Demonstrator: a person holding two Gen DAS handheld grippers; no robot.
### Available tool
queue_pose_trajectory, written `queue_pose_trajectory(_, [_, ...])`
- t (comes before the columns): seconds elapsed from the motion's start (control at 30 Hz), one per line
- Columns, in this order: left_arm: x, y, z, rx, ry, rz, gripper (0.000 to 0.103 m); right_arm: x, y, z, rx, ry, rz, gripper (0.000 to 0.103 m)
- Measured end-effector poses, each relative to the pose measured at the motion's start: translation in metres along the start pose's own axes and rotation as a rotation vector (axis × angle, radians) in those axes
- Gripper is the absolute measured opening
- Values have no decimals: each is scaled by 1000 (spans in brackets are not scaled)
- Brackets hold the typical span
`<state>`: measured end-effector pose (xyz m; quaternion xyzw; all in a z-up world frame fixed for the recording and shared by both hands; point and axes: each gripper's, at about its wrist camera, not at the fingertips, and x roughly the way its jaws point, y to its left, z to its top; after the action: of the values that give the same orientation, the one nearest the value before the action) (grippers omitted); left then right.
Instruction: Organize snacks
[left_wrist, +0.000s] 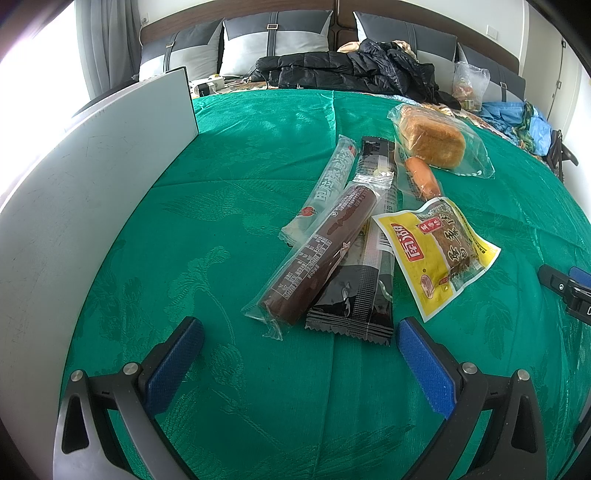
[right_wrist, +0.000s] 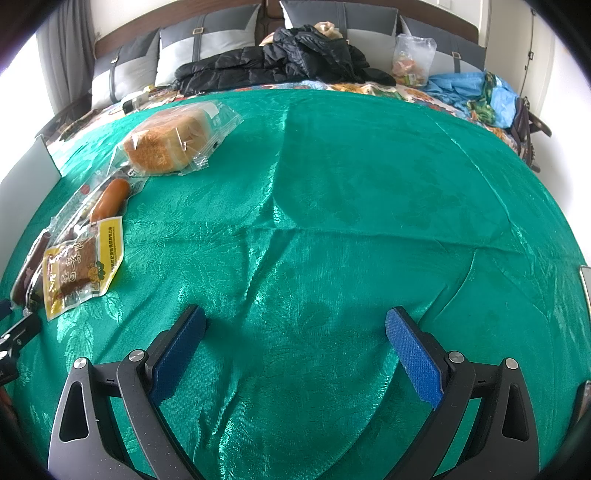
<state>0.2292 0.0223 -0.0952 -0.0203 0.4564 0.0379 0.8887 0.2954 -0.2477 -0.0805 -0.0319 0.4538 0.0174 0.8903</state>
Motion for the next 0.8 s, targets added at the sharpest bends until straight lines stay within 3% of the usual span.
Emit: queue_pose_trajectory(0.8, [0,0,0,0,0,0,103,-1,-1,0,-15,1,16,100])
